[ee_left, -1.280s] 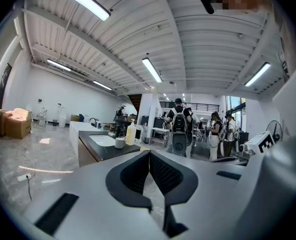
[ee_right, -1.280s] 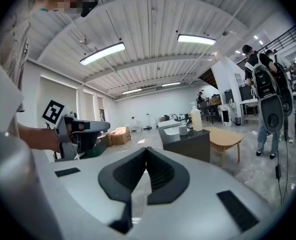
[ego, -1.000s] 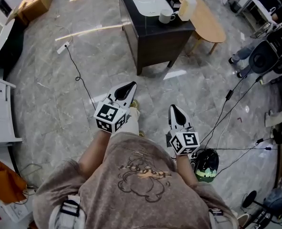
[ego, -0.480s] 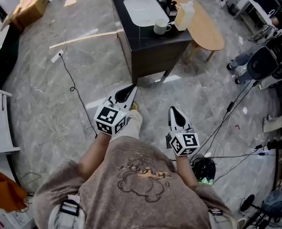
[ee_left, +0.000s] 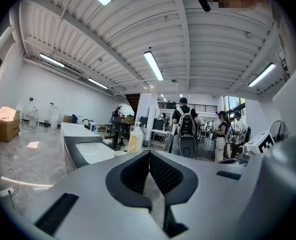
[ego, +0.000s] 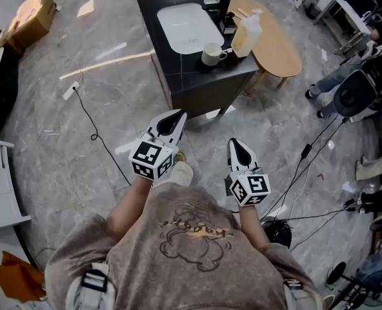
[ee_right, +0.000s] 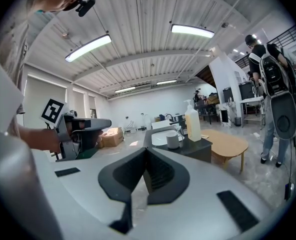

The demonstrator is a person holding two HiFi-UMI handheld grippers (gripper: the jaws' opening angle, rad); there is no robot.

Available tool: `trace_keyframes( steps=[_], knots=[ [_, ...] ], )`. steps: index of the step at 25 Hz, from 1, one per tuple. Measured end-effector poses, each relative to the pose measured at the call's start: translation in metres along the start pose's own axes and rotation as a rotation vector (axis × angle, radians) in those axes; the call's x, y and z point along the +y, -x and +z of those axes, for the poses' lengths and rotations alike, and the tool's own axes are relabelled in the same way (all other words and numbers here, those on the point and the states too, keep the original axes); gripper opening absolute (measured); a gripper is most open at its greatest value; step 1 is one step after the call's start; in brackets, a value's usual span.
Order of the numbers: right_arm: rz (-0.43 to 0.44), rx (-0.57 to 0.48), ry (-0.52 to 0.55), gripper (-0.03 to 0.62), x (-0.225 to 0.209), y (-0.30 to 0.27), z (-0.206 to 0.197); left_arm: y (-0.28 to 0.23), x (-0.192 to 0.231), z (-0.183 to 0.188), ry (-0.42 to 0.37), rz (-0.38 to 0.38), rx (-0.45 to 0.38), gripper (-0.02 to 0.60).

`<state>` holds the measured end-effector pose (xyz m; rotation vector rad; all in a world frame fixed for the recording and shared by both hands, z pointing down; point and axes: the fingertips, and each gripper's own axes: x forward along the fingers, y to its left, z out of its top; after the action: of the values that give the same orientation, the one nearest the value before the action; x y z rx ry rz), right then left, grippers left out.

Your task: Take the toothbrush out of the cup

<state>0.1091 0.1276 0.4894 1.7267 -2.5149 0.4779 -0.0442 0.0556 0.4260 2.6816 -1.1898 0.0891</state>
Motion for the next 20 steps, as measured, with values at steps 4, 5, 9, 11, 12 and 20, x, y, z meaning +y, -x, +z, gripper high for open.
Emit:
trace_keyframes(
  steps=[4, 5, 9, 11, 12, 20],
  knots=[
    [-0.001, -0.001, 0.007, 0.003, -0.011, -0.034, 0.018, -0.031, 0.023, 0.014, -0.002, -0.010, -0.001, 0.021],
    [0.000, -0.001, 0.010, 0.003, -0.014, -0.042, 0.022, -0.038, 0.029, 0.017, -0.002, -0.011, 0.000, 0.021],
    [-0.006, -0.001, 0.009, 0.003, -0.025, -0.079, 0.036, -0.065, 0.056, 0.028, -0.008, -0.013, 0.002, 0.021],
    [-0.008, -0.001, 0.013, 0.003, -0.028, -0.096, 0.041, -0.075, 0.068, 0.031, -0.009, -0.017, 0.004, 0.021],
    [-0.008, -0.003, 0.016, 0.003, -0.029, -0.104, 0.043, -0.080, 0.074, 0.033, -0.009, -0.018, 0.003, 0.021],
    [-0.031, -0.016, 0.005, 0.003, -0.046, -0.138, 0.059, -0.114, 0.090, 0.044, -0.010, -0.042, 0.002, 0.021]
  ],
)
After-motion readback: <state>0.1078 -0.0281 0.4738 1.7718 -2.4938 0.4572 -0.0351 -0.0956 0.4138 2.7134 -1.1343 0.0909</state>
